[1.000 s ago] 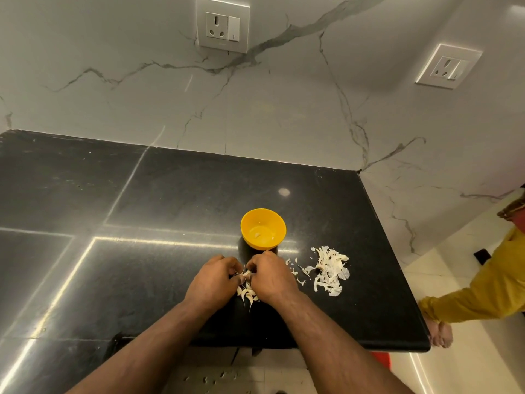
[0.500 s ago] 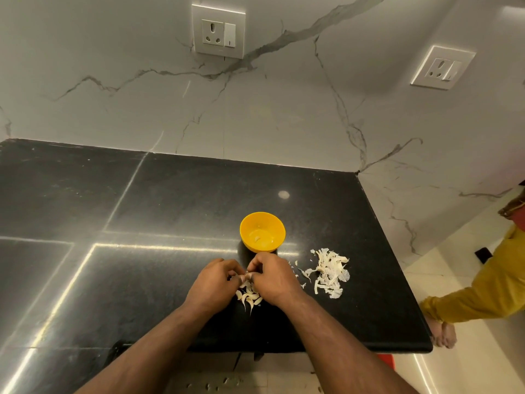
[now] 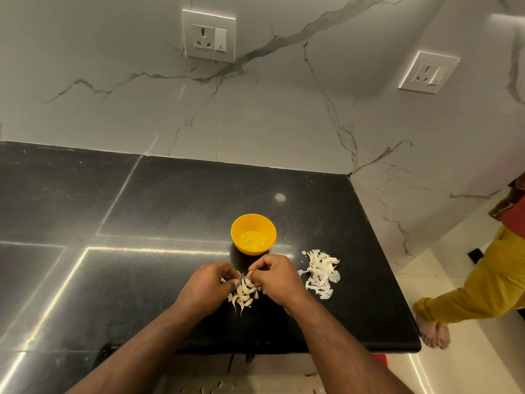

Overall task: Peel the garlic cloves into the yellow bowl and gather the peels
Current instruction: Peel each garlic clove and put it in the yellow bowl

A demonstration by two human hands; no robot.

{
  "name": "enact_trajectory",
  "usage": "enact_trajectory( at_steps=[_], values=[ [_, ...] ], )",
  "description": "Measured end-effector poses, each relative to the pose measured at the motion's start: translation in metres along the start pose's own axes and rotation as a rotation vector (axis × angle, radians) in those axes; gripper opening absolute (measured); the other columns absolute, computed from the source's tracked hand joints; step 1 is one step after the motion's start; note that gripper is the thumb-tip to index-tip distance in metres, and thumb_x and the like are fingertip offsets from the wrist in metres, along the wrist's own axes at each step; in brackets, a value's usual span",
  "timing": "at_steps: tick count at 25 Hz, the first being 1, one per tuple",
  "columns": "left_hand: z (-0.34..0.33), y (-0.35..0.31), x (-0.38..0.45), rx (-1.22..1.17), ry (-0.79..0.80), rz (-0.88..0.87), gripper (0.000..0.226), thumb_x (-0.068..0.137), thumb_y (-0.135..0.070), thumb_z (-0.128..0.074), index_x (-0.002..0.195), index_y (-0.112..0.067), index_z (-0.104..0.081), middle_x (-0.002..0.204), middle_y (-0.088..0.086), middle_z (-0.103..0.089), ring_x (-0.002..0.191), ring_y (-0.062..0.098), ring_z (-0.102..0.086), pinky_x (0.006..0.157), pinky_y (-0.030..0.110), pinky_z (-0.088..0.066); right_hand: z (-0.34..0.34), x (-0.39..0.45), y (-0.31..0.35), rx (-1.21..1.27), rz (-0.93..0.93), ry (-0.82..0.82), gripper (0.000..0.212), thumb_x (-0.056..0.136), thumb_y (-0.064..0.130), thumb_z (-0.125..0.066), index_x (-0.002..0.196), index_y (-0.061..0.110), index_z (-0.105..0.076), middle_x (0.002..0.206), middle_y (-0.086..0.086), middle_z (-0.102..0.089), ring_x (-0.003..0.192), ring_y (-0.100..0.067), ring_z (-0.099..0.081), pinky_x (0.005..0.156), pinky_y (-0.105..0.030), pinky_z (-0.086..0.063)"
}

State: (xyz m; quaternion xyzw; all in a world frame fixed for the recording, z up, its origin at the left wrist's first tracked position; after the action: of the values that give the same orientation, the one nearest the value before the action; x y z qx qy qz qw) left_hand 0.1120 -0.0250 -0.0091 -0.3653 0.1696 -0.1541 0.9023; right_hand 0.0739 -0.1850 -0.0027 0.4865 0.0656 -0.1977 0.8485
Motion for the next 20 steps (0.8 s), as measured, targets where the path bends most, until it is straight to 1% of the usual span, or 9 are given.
enact_trajectory(
  at_steps=[2, 4, 7, 9, 11, 13, 15, 18, 20],
  values=[
    [0.003, -0.008, -0.003, 0.000, -0.051, -0.034, 0.013, 0.089, -0.033, -0.074, 0.101, -0.035, -0.068, 0.097, -0.019, -0.063, 0.087, -0.002, -0.057, 0.070, 0.016, -0.042, 0.003, -0.001, 0.000, 0.073, -0.011, -0.004, 0.004, 0.069, 0.030, -0.073, 0.073, 0.032, -0.073, 0.074, 0.007, -0.074, 0.074, -0.016, -0.070, 0.077, -0.046, -0.061],
    [0.004, -0.019, -0.004, -0.028, -0.074, -0.074, 0.018, 0.087, -0.034, -0.076, 0.103, -0.035, -0.068, 0.098, -0.021, -0.062, 0.086, -0.002, -0.057, 0.067, 0.015, -0.041, 0.004, -0.002, 0.001, 0.166, -0.027, 0.014, 0.004, 0.073, 0.023, -0.076, 0.072, 0.026, -0.074, 0.071, 0.002, -0.074, 0.071, -0.016, -0.068, 0.073, -0.044, -0.059],
    [-0.001, -0.032, -0.003, -0.080, -0.068, -0.087, 0.013, 0.089, -0.029, -0.075, 0.095, -0.037, -0.066, 0.088, -0.019, -0.067, 0.081, 0.001, -0.061, 0.063, 0.014, -0.043, 0.006, -0.004, -0.002, 0.349, -0.081, 0.052, 0.007, 0.081, 0.014, -0.076, 0.075, 0.017, -0.074, 0.073, -0.007, -0.074, 0.066, -0.017, -0.062, 0.056, -0.031, -0.049],
    [-0.003, -0.036, -0.001, -0.098, -0.068, -0.091, 0.015, 0.090, -0.026, -0.074, 0.090, -0.038, -0.065, 0.084, -0.020, -0.069, 0.080, -0.001, -0.063, 0.062, 0.010, -0.043, 0.009, -0.006, -0.005, 0.468, -0.135, 0.080, 0.005, 0.086, 0.012, -0.074, 0.081, 0.013, -0.074, 0.076, -0.010, -0.073, 0.064, -0.015, -0.058, 0.052, -0.026, -0.043],
    [-0.006, -0.038, 0.001, -0.114, -0.071, -0.088, 0.016, 0.090, -0.024, -0.074, 0.087, -0.038, -0.066, 0.083, -0.019, -0.070, 0.080, -0.002, -0.064, 0.064, 0.011, -0.046, 0.013, -0.009, -0.007, 0.522, -0.170, 0.090, 0.003, 0.089, 0.009, -0.071, 0.087, 0.009, -0.073, 0.077, -0.009, -0.074, 0.063, -0.013, -0.059, 0.050, -0.024, -0.044],
    [-0.008, -0.039, 0.003, -0.100, -0.078, -0.067, 0.014, 0.090, -0.024, -0.074, 0.088, -0.037, -0.068, 0.084, -0.018, -0.071, 0.079, -0.001, -0.065, 0.065, 0.015, -0.050, 0.015, -0.009, -0.009, 0.515, -0.183, 0.083, 0.004, 0.091, 0.009, -0.070, 0.089, 0.008, -0.073, 0.078, -0.008, -0.074, 0.064, -0.012, -0.062, 0.050, -0.022, -0.046],
    [-0.011, -0.039, 0.004, -0.105, -0.084, -0.045, 0.012, 0.090, -0.025, -0.074, 0.091, -0.035, -0.068, 0.085, -0.018, -0.071, 0.080, -0.001, -0.065, 0.064, 0.013, -0.049, 0.014, -0.008, -0.011, 0.539, -0.196, 0.081, 0.007, 0.094, 0.008, -0.067, 0.093, 0.007, -0.073, 0.080, -0.008, -0.074, 0.069, -0.013, -0.065, 0.053, -0.023, -0.050],
    [-0.012, -0.037, 0.007, -0.184, -0.107, 0.006, 0.009, 0.089, -0.025, -0.075, 0.095, -0.030, -0.069, 0.085, -0.016, -0.072, 0.081, 0.000, -0.066, 0.064, 0.013, -0.046, 0.012, -0.007, -0.014, 0.654, -0.197, 0.136, 0.015, 0.096, 0.000, -0.059, 0.105, 0.005, -0.071, 0.088, -0.009, -0.075, 0.082, -0.018, -0.069, 0.071, -0.027, -0.058],
    [-0.015, -0.035, 0.011, -0.252, -0.089, 0.033, 0.010, 0.088, -0.023, -0.077, 0.095, -0.028, -0.071, 0.085, -0.012, -0.074, 0.080, 0.001, -0.068, 0.066, 0.016, -0.049, 0.014, -0.008, -0.015, 0.736, -0.189, 0.171, 0.021, 0.094, -0.007, -0.059, 0.110, 0.003, -0.068, 0.091, -0.010, -0.075, 0.084, -0.019, -0.071, 0.069, -0.025, -0.059]
  ],
)
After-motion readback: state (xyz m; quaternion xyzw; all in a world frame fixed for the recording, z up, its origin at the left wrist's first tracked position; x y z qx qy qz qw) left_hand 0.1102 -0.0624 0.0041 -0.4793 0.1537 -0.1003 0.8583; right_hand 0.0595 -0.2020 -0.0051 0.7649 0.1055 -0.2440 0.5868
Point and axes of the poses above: each hand's wrist, its own x-axis towards the middle knuckle, its own z-axis out of the back of the hand, y = z × x, the point moved 6 cm from there along x, towards the middle knuckle
